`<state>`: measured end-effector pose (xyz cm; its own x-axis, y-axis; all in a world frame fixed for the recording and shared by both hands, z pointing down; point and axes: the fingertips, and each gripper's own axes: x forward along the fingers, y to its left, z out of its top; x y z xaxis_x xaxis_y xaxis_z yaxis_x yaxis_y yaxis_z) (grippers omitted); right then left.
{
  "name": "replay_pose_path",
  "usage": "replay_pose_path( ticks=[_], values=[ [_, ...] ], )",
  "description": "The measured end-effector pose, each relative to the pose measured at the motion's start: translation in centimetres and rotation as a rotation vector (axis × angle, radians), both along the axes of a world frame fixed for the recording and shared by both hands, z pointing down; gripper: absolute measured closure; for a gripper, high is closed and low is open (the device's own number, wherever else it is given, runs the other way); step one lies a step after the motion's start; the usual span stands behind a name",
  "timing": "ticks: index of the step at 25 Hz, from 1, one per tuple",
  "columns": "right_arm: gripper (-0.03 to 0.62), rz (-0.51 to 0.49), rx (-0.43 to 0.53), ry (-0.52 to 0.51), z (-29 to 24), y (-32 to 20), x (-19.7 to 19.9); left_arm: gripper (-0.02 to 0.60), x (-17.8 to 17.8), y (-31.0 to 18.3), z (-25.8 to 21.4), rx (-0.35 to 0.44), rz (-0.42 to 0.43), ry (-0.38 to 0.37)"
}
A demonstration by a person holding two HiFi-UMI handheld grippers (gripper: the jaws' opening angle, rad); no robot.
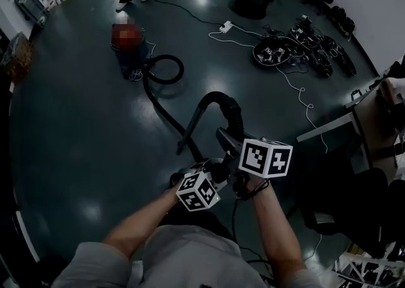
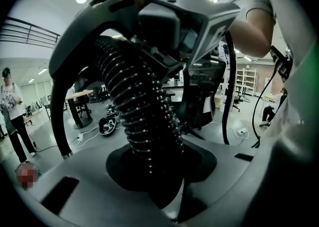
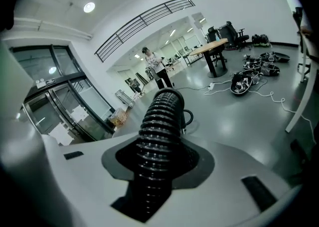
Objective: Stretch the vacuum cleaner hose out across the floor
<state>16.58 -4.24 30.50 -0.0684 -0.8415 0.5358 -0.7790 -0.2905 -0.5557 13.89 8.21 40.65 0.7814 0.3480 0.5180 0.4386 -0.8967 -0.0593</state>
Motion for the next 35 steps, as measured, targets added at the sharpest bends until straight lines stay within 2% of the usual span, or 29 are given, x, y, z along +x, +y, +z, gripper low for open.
replay_pose_path(
  ticks=[5,8,15,20,24,28,32,35],
  values=[
    [0.458,-0.043,-0.019,-0.036,0.7,-0.9,-3.1,0.440,-3.4,-0.3,0.0,-0.004,0.021,-0.050],
    [0.426,-0.080,-0.032,-0.054,1.2,-2.0,-5.5,0.440,-6.1,-1.3,0.0,0.000,0.032,-0.073],
    [0.349,-0.145,-0.042,-0.179,2.5,-4.4,-12.9,0.440,-14.0,-4.8,0.6,0.008,0.081,-0.133],
    [0.344,-0.191,-0.061,-0.205,2.5,-4.2,-17.7,0.440,-19.7,-6.1,0.8,0.031,0.141,-0.171],
    [0.344,-0.175,-0.081,-0.283,2.7,-2.6,-19.9,0.440,-22.7,-5.9,0.7,0.060,0.196,-0.179],
    [0.344,-0.105,-0.097,-0.370,3.2,-0.8,-21.5,0.442,-25.0,-5.7,1.0,0.096,0.242,-0.182],
    [0.342,-0.075,-0.107,-0.416,3.3,1.1,-22.8,0.443,-26.7,-5.0,1.2,0.116,0.282,-0.189],
    [0.339,-0.068,-0.122,-0.416,3.5,2.8,-22.5,0.443,-26.6,-4.0,1.7,0.140,0.307,-0.196]
  ],
)
